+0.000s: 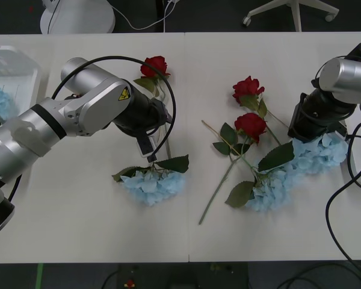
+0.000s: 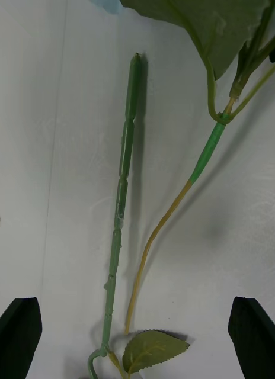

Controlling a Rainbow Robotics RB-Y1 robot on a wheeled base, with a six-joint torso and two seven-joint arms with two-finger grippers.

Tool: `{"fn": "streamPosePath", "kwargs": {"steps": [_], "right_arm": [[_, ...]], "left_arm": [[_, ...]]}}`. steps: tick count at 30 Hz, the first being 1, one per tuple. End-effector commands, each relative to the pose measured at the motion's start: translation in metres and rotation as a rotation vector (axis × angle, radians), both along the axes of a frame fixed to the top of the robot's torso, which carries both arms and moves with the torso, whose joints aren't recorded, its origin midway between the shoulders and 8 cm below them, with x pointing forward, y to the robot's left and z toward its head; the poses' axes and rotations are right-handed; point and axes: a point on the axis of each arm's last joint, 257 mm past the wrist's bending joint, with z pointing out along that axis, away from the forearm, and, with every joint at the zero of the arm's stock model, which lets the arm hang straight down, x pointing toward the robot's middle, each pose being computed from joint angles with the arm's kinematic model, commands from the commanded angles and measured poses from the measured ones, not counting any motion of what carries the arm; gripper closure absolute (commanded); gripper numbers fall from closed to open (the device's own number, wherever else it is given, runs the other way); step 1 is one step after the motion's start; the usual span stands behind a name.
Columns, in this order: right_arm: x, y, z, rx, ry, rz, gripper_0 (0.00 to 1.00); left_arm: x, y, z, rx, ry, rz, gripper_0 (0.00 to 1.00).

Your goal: Put the red flowers into the right box and the blue flowers into the left box

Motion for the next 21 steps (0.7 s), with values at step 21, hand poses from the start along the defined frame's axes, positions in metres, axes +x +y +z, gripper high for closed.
{"fn": "streamPosePath", "kwargs": {"steps": [21], "right_arm": [[-0.001, -0.059, 0.15, -0.29, -0.14, 0.846, 1.0]], "left_arm": [[-0.015, 0.01, -0.015, 0.228, -0.061, -0.162, 0.09]]}}
